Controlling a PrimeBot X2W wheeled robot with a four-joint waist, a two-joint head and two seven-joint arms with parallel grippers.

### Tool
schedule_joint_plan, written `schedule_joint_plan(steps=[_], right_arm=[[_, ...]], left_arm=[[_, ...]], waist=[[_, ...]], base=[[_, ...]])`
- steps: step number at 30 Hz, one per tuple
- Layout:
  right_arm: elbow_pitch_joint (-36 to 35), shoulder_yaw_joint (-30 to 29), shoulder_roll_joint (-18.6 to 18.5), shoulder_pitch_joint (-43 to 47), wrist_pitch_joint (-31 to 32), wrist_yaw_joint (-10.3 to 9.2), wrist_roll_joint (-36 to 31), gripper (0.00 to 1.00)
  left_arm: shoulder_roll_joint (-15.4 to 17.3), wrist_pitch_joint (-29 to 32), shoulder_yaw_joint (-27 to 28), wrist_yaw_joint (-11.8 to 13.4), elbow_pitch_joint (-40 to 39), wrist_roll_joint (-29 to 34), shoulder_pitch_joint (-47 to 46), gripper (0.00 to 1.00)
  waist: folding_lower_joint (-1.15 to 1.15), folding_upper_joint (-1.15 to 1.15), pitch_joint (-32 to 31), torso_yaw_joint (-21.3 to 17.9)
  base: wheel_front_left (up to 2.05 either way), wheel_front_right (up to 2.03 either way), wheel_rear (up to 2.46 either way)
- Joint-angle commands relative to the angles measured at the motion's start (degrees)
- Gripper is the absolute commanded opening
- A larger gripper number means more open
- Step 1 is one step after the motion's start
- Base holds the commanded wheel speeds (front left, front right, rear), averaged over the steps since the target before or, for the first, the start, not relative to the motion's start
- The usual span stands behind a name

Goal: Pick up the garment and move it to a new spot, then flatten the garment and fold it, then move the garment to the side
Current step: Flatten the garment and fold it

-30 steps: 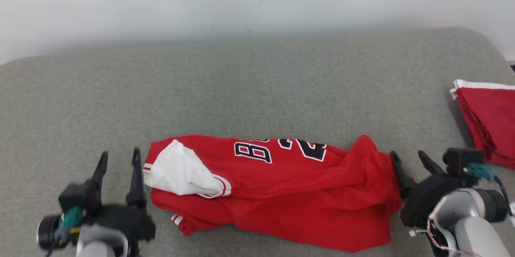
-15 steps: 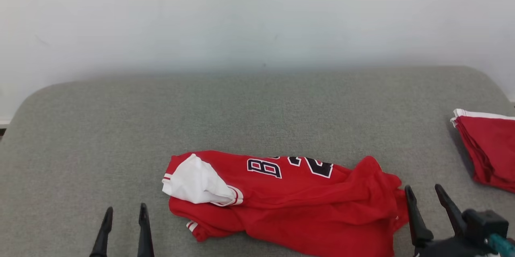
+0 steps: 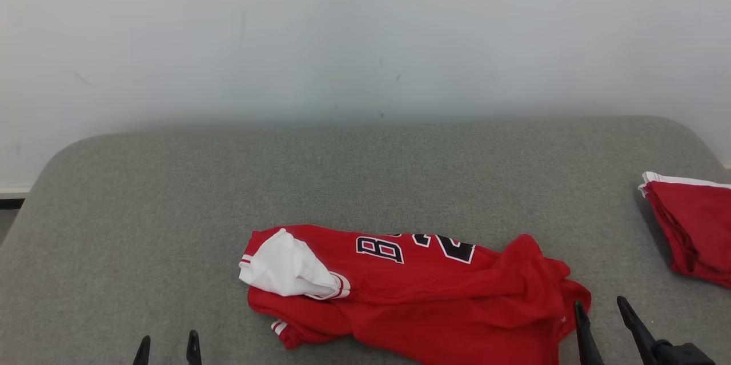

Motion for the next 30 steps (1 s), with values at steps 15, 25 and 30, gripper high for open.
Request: schedule_joint_plan(steps=[15,25,30], right_arm=[[3.2,1.1,1.1,-1.6,-0.2,-0.16,0.6,1.0],[3.4,1.2,1.2,-1.9,-0.2,-0.16,0.9,1.0],[3.1,1.3,1.3,-2.0,0.2,-0.16,1.0,1.0]], left_arm=[[-1.4,-0.2,2.8,-2.7,2.9,2.0,-0.5,1.0],[-1.7,-0.2,3.5,-3.4,3.1,2.2,-0.7,1.0],[-1.8,-0.2,3.6,-3.7,3.1,2.4,-0.8,1.0]], waist=[[0.01,0.0,-0.3,-0.6],[0.01,0.0,0.0,-0.6],[0.01,0.0,0.2,-0.7]], base=[[0.0,0.0,0.0],[0.0,0.0,0.0],[0.0,0.0,0.0]])
